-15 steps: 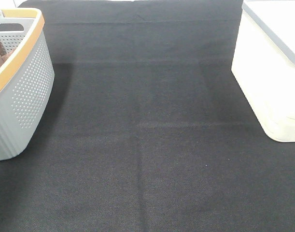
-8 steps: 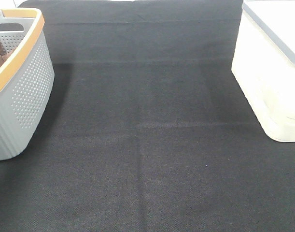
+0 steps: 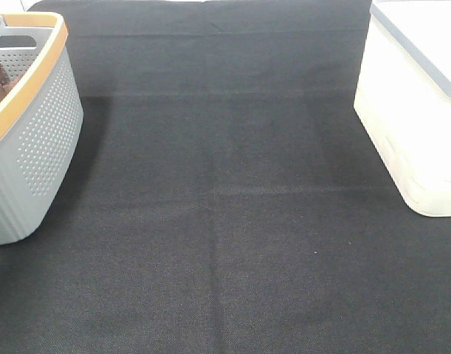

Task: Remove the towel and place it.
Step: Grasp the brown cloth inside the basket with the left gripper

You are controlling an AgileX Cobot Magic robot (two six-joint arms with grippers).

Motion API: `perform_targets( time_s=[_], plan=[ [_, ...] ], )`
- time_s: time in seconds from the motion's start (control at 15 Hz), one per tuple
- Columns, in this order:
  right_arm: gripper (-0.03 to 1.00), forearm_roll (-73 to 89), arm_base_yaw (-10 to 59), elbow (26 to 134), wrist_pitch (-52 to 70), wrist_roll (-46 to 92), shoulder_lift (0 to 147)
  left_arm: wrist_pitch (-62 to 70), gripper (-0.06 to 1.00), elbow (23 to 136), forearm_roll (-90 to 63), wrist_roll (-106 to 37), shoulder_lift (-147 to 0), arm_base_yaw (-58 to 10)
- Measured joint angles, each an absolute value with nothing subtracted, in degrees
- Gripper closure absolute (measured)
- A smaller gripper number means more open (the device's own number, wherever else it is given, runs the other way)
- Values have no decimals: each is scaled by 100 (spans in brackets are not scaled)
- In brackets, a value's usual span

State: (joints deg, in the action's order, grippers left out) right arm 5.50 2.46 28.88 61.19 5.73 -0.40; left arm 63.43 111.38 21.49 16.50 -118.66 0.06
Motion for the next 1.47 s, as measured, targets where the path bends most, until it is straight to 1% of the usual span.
perform_targets(
  time_s=[0.4,0.47,0.6,0.73,0.8,0.93,1.0,1.2,1.47],
  plan=[
    [26,550,246,2888,6119,573,-40,5810,29,11167,2131,1650,-12473,6],
    [26,550,246,2888,6119,573,-40,5764,31,11178,2120,1650,-12542,6],
    [26,550,246,2888,6119,573,-40,5695,42,11207,2051,1650,-12611,6],
    [26,550,246,2888,6119,573,-40,5695,68,11207,2028,1650,-12622,6],
    [26,550,246,2888,6119,573,-40,5695,68,11207,2028,1650,-12622,6],
    [26,550,246,2888,6119,573,-40,5701,90,11207,2028,1404,-12622,6],
    [26,550,246,2888,6119,573,-40,5707,94,11207,2028,1203,-12617,6],
    [26,550,246,2888,6119,573,-40,5838,94,11207,1965,1100,-12445,6],
    [26,550,246,2888,6119,573,-40,6010,94,11207,1662,894,-11522,6]
  ],
)
